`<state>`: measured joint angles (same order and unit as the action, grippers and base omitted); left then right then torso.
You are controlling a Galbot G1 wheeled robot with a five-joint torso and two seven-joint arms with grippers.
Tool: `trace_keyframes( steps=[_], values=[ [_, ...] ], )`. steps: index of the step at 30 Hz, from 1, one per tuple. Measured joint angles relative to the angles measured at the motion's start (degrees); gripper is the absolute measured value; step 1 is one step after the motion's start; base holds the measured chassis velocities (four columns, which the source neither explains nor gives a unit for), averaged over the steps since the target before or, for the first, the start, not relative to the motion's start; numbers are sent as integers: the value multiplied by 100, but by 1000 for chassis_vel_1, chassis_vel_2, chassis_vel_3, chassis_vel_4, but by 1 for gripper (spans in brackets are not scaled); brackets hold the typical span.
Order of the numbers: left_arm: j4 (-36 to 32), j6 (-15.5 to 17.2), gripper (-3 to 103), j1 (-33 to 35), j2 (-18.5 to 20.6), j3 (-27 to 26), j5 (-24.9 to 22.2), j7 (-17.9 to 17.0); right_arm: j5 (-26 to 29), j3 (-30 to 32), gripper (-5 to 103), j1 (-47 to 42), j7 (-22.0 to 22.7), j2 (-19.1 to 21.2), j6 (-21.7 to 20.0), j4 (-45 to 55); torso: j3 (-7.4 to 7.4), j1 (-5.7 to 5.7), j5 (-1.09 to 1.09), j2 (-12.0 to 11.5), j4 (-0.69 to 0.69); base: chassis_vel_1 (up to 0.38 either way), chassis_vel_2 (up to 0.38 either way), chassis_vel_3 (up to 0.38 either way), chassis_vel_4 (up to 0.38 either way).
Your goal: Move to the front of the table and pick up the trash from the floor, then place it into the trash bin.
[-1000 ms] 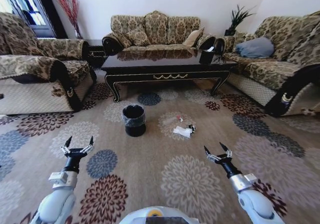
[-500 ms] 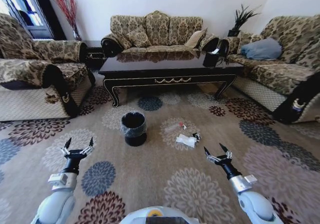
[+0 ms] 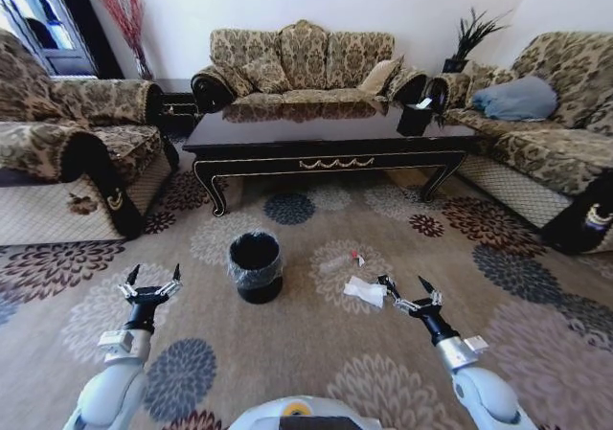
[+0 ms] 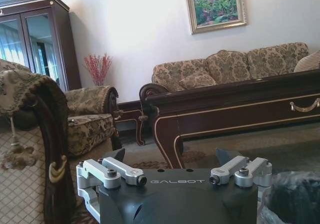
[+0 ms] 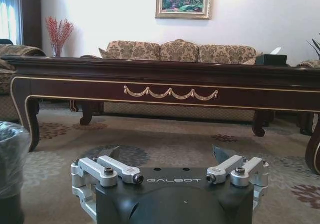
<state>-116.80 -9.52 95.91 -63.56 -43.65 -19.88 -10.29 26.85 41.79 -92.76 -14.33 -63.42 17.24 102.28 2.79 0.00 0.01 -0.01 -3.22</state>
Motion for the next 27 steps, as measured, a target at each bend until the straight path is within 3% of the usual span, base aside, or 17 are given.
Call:
trace_keyframes(
  steps=[12, 16, 17, 21, 22, 26, 27],
  values=[
    [67, 297, 100, -245, 94, 286, -146, -102, -34, -54, 100, 12, 128, -76, 0, -15, 2, 1, -2, 0, 0, -131, 118, 120, -130],
    [-141, 965, 100, -526, 289, 675, -375, -357, -73, -92, 100, -6, 131, -225, 37, -55, -1, 0, 0, 1, 0, 0, 0, 0, 0],
    [-141, 965, 100, -526, 289, 675, -375, -357, -73, -92, 100, -6, 131, -225, 37, -55, -1, 0, 0, 1, 0, 0, 0, 0, 0],
    [-275, 1904, 100, -1012, 713, 1255, -698, -683, -169, -100, 100, -32, 131, -331, 115, -71, 0, 0, -1, 1, 1, 0, 0, 0, 0],
    [-275, 1904, 100, -1012, 713, 1255, -698, -683, -169, -100, 100, -32, 131, -331, 115, -71, 0, 0, -1, 1, 1, 0, 0, 0, 0],
    [-326, 2725, 100, -1619, 1141, 1677, -1520, -1084, -217, -71, 100, -98, 130, -410, 155, -30, 0, 0, -2, 1, -1, 0, 0, 0, 0],
    [-326, 2725, 100, -1619, 1141, 1677, -1520, -1084, -217, -71, 100, -98, 130, -410, 155, -30, 0, 0, -2, 1, -1, 0, 0, 0, 0]
  ],
)
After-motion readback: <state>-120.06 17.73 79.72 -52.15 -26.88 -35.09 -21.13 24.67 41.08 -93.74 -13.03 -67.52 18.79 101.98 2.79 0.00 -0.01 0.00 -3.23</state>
